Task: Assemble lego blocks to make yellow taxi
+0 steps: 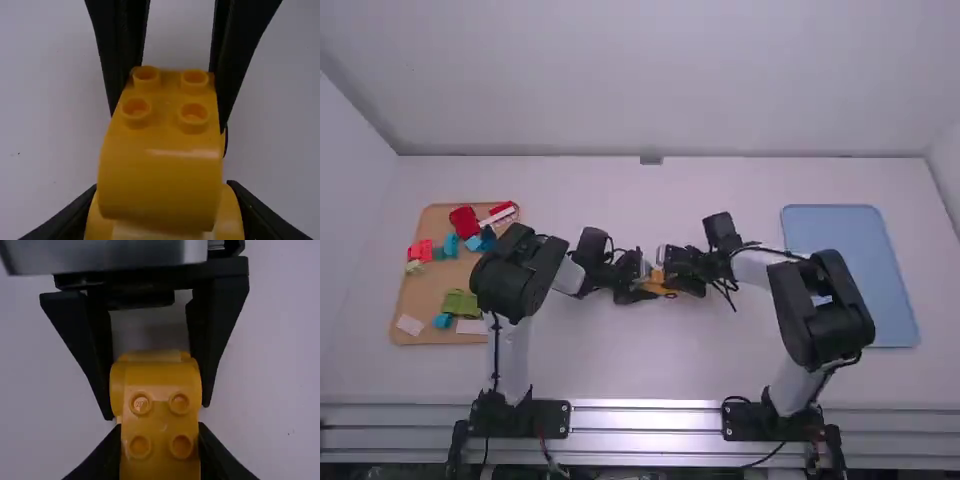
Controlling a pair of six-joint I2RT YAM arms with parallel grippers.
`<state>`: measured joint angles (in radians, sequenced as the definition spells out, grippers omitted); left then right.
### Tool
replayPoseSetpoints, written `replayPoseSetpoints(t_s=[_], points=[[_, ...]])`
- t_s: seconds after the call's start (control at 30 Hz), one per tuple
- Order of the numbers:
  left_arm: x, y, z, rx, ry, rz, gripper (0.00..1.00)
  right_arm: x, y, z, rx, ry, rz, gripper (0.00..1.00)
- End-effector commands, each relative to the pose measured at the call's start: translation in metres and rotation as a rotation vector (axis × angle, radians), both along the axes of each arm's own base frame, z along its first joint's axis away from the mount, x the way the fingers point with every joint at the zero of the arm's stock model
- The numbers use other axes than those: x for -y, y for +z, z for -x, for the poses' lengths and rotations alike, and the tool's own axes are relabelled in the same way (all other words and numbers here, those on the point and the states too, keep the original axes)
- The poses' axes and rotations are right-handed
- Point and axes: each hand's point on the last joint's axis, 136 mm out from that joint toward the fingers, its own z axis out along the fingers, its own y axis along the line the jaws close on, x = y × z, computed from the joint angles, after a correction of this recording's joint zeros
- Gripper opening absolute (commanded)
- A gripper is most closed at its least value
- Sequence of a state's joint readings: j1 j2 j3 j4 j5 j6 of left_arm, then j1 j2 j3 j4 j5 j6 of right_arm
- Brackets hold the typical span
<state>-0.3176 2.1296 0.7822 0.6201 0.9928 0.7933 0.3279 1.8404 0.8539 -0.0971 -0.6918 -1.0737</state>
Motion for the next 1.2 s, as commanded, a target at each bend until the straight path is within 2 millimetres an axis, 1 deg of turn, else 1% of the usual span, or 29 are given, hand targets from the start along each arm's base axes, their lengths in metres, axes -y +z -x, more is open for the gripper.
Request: replayPoseSetpoints(t_s=[0.0,0.03,0.13,0.27,0.47,0.57,0.63,0.73,0.8,0.9,0.93,0.97,1.0,1.03,1.07,1.1,1.17], points=[[0.008,-0.002,0.016,-0.021,-0.054,0.023,0.34,0.002,-0.03,0.016,-0.035,0.027,0.106,0.1],[0.008,-0.002,0.016,-0.02,-0.054,0.023,0.34,0.002,-0.029,0.016,-0.036,0.027,0.105,0.1],[0.008,-0.003,0.016,-0.02,-0.051,0.02,0.33,-0.007,-0.022,0.015,-0.031,0.047,0.076,0.1],[0.008,-0.002,0.015,-0.02,-0.051,0.02,0.32,-0.017,-0.02,0.017,-0.02,0.069,0.077,0.1],[0.007,-0.003,0.016,-0.025,-0.052,0.019,0.31,-0.014,-0.028,0.025,-0.045,0.065,0.14,0.11],[0.007,-0.003,0.016,-0.026,-0.051,0.019,0.3,-0.011,-0.03,0.028,-0.057,0.068,0.154,0.14],[0.008,-0.003,0.016,-0.024,-0.051,0.019,0.3,-0.008,-0.031,0.029,-0.067,0.062,0.164,0.15],[0.007,-0.003,0.016,-0.025,-0.051,0.019,0.29,-0.008,-0.029,0.028,-0.084,0.046,0.171,0.13],[0.008,-0.003,0.016,-0.025,-0.052,0.019,0.28,-0.013,-0.025,0.025,-0.083,0.05,0.17,0.1],[0.008,-0.003,0.016,-0.026,-0.052,0.019,0.27,-0.017,-0.022,0.024,-0.068,0.061,0.169,0.1],[0.008,-0.003,0.016,-0.026,-0.052,0.019,0.27,-0.017,-0.022,0.023,-0.066,0.063,0.168,0.11],[0.008,-0.003,0.016,-0.027,-0.052,0.019,0.27,-0.017,-0.022,0.023,-0.066,0.063,0.167,0.14],[0.007,-0.003,0.017,-0.026,-0.052,0.018,0.27,-0.017,-0.022,0.022,-0.061,0.059,0.163,0.27],[0.007,-0.003,0.017,-0.027,-0.051,0.018,0.27,-0.018,-0.021,0.022,-0.062,0.062,0.155,0.3],[0.007,-0.003,0.017,-0.028,-0.051,0.018,0.27,-0.018,-0.021,0.021,-0.061,0.062,0.152,0.31],[0.007,-0.004,0.018,-0.03,-0.051,0.017,0.26,-0.019,-0.018,0.02,-0.062,0.061,0.13,0.36],[0.006,-0.005,0.019,-0.033,-0.051,0.016,0.25,-0.022,-0.012,0.016,-0.061,0.06,0.076,0.38]])
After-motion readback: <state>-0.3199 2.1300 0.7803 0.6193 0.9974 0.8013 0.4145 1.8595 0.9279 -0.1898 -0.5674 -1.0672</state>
